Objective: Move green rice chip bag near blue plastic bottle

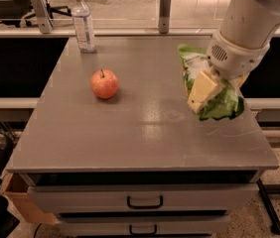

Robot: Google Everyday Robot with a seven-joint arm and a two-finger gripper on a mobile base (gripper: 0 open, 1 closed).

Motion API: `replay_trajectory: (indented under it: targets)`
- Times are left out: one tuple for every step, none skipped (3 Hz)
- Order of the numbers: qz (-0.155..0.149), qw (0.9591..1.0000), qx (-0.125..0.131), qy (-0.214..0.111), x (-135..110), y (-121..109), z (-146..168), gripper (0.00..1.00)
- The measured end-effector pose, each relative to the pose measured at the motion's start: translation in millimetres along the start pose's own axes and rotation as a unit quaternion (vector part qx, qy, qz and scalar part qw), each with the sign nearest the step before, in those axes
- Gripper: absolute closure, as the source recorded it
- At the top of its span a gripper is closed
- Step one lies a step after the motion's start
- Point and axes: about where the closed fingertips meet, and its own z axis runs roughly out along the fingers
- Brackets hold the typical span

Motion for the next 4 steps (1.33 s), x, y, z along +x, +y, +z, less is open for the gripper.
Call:
replay_trajectory:
  targets:
    - [-0.036,0.9984,0.036,-0.025,-33.7,8.2,-30.6,1.0]
    - [-0.074,0.9943,0.062,-0.046,-74.7,20.0,-48.8,1.0]
    - [-0.109,0.9886,0.09,-0.053,-123.4,41.9,-57.7,1.0]
    - [-0.145,0.9753,0.147,-0.078,-247.1,72.3,-54.4,1.0]
